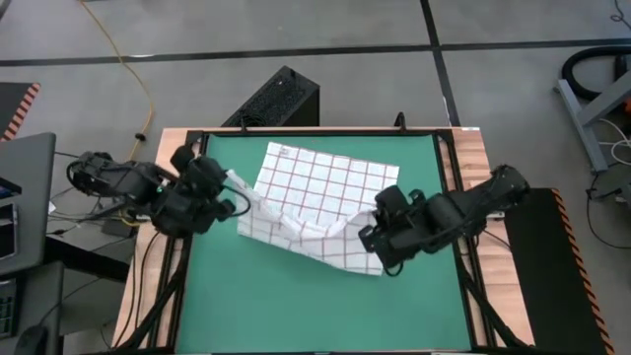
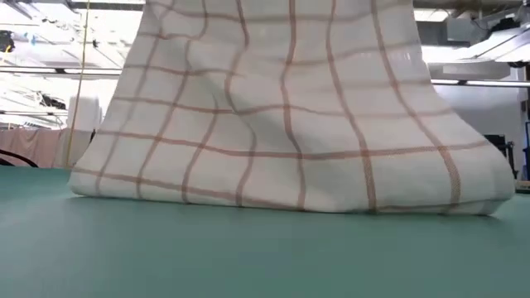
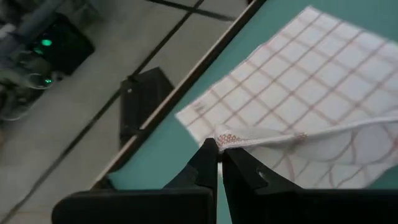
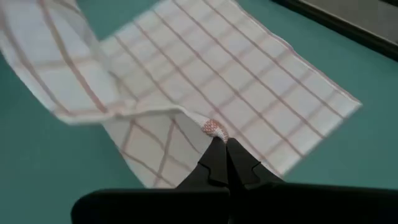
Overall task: Roll towel
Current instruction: Roll the white towel
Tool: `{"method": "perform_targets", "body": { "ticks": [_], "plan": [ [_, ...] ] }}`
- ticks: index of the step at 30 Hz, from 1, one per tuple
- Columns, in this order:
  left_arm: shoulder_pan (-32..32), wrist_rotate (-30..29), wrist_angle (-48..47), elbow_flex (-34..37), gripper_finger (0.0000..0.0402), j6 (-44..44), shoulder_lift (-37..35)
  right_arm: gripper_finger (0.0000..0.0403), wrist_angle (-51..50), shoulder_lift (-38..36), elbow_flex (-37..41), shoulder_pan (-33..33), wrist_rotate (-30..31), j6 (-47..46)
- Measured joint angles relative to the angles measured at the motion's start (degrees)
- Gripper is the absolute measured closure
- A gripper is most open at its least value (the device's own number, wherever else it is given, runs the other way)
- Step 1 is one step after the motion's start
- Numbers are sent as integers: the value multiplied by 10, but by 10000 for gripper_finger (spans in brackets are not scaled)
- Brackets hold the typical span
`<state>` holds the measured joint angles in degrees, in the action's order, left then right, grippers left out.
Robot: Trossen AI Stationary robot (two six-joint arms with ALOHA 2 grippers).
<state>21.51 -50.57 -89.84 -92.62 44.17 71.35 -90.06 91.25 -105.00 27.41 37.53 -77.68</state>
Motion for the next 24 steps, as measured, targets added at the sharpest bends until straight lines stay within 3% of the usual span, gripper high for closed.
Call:
{"method": "perform_targets", "body": {
  "ticks": [8,13,24],
  "plan": [
    [-88,39,83,98,401,-113,-5,403,-1,-36,113,-40,-16,-27],
    [-130,61,171,167,401,-207,-4,403,1,-40,143,-79,-14,-21],
    [-264,101,301,246,401,-371,-4,403,0,-28,185,-176,-16,49]
  ]
}}
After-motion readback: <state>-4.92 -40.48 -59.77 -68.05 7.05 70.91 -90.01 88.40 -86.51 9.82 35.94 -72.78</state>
